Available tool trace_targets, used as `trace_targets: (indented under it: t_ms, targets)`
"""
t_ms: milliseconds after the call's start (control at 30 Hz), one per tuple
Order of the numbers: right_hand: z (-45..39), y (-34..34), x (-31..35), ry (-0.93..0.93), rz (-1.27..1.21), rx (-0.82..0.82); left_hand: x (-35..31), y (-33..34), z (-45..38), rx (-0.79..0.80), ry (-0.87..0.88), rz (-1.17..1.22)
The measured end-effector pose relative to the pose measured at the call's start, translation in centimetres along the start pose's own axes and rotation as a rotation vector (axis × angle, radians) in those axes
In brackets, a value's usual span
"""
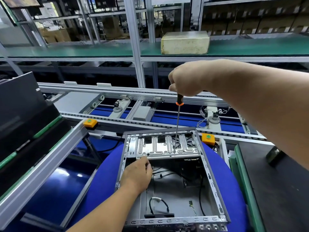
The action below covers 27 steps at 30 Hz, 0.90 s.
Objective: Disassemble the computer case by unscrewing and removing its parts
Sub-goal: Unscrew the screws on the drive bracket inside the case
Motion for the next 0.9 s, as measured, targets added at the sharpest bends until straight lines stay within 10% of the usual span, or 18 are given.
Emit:
trace_targets:
  t_ms: [533, 900]
  targets:
    - [0.2, -1.2, 0.6, -0.096, -0.330, 0.067, 0.2, 0.1, 0.0, -0.013, 0.001, -0.009]
    - [-0.5, 0.3, 0.2, 0.069, -0.030, -0.062, 0.3, 0.2, -0.1, -0.010, -0.002, -0.007]
Point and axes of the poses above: each hand's wrist, its own z-axis away from the middle knuckle, its own y-axis out of the palm, x = y × z, the point moved 2 cm from there along -z, towards the middle knuckle, and after that the axes turned 9 degrees about z, right-handed, at the moved point
